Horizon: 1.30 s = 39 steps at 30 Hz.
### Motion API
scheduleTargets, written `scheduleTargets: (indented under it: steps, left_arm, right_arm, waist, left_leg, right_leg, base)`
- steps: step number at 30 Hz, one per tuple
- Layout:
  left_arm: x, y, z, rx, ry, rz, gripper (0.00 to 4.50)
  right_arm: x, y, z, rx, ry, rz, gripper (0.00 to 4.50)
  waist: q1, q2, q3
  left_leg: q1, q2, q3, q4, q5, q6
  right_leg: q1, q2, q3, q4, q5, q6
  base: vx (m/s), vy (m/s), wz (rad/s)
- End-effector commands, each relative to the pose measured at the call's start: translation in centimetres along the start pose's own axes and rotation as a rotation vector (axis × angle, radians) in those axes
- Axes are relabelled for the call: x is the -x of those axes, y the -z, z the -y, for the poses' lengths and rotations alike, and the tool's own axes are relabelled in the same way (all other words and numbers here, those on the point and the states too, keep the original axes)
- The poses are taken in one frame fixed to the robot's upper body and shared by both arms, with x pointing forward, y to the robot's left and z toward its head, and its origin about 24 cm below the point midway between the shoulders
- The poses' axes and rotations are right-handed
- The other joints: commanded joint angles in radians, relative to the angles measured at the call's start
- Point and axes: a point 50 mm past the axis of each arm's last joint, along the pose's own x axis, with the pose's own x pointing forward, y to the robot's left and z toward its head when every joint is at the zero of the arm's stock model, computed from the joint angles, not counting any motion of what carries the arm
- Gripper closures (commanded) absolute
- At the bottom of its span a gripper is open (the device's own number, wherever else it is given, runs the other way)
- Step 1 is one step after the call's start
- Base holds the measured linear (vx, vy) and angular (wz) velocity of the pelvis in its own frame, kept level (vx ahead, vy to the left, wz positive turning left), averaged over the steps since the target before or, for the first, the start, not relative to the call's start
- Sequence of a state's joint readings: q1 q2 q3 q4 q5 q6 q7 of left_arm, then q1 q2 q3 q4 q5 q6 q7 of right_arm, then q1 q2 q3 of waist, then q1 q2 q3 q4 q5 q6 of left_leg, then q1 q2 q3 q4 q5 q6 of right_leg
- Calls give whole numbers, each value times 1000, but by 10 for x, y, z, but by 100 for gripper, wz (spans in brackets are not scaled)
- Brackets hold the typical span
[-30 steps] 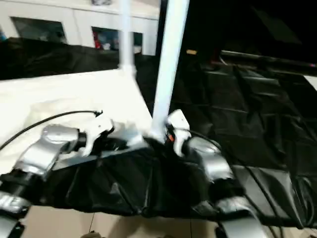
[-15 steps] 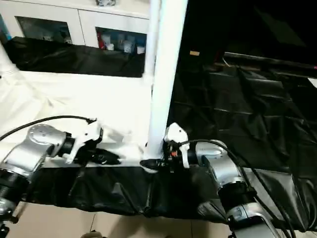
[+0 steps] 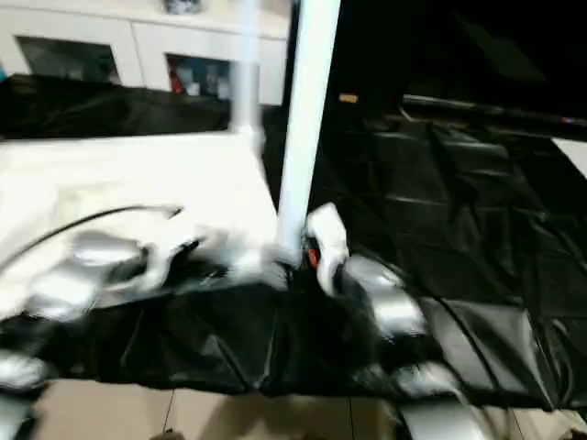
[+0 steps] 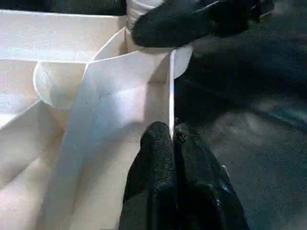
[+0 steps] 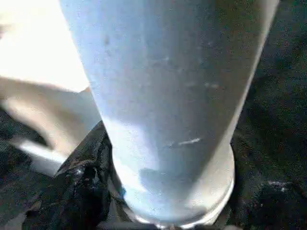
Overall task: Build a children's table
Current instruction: Rotate leg to tighten
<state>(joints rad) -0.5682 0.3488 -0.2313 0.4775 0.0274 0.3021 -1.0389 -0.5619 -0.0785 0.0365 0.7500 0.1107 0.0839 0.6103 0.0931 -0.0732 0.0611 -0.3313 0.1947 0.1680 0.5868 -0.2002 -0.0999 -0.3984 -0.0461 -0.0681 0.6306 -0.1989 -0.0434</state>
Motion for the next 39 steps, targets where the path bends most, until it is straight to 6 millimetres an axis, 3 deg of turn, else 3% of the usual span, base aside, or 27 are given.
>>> scheduleTargets:
  steps: [1, 3, 5, 7, 12, 16, 19, 23, 27, 33, 39]
  left_arm:
    - [-24, -20, 11, -14, -11, 54, 450]
    - [-32, -24, 16, -12, -9, 65, 450]
    - [-36, -25, 20, -15, 3, 74, 450]
    - [-36, -25, 21, -19, 7, 75, 450]
    - [-26, -23, 25, -53, 82, 96, 450]
    - [-17, -20, 24, -72, 121, 92, 450]
    - [-7, -14, 22, -87, 169, 75, 450]
    - [5, -8, 20, -86, 233, 59, 450]
    - [12, -6, 18, -90, 274, 42, 450]
    - [19, -4, 19, -102, 327, 24, 450]
    - [25, -1, 19, -109, 360, 6, 450]
  right_arm:
    - [-22, 9, -27, -32, 10, -45, 177]
    - [-28, 6, -33, -34, 35, -28, 177]
    - [-31, 4, -37, -47, 30, -8, 121]
    - [-32, 3, -38, -53, 25, 1, 107]
    - [-24, -2, -35, -27, -108, 35, 59]
    - [-14, -2, -31, 43, -196, 34, 28]
    - [-1, -3, -29, 95, -333, 26, 28]
    - [16, -3, -32, 147, -550, -17, 28]
    - [23, -4, -32, 184, -652, -66, 51]
    - [30, -1, -33, 216, -765, -146, 79]
    - [35, 2, -34, 215, -808, -177, 117]
  waist:
    - [3, 17, -62]
    - [3, 13, -63]
    - [4, 18, -63]
    - [4, 19, -62]
    - [3, 19, -61]
    - [3, 21, -65]
    - [5, 21, -65]
    - [8, 20, -61]
    - [13, 20, -59]
    - [24, 19, -62]
    - [31, 21, -61]
  left_leg:
    - [-6, 40, -11, -71, -136, 2]
    - [-8, 37, -10, -70, -119, 6]
    - [-9, 38, -10, -70, -124, 10]
    - [-9, 39, -10, -71, -137, 15]
    - [-9, 40, -12, -73, -151, 24]
    - [-12, 40, -10, -68, -104, 47]
    - [-13, 39, -8, -65, -82, 68]
    - [-11, 41, -8, -67, -107, 78]
    - [-7, 43, -9, -68, -136, 59]
    - [-8, 43, -7, -65, -95, 66]
    - [-7, 44, -7, -66, -118, 55]
  right_leg:
    - [52, -105, 65, -86, -233, -161]
    - [54, -102, 63, -84, -206, -164]
    - [54, -104, 64, -84, -204, -163]
    - [53, -104, 63, -85, -209, -159]
    - [53, -104, 63, -86, -222, -158]
    - [59, -103, 63, -75, -119, -188]
    - [60, -103, 63, -71, -68, -205]
    - [60, -103, 62, -77, -116, -202]
    - [56, -104, 61, -84, -202, -192]
    - [57, -102, 60, -76, -145, -197]
    - [55, -104, 60, -80, -180, -193]
  base:
    - [0, 0, 0]
    - [0, 0, 0]
    - [0, 0, 0]
    - [0, 0, 0]
    - [0, 0, 0]
    - [0, 0, 0]
    - [0, 0, 0]
    - [0, 0, 0]
    - [0, 0, 0]
    - [0, 0, 0]
    - [0, 0, 0]
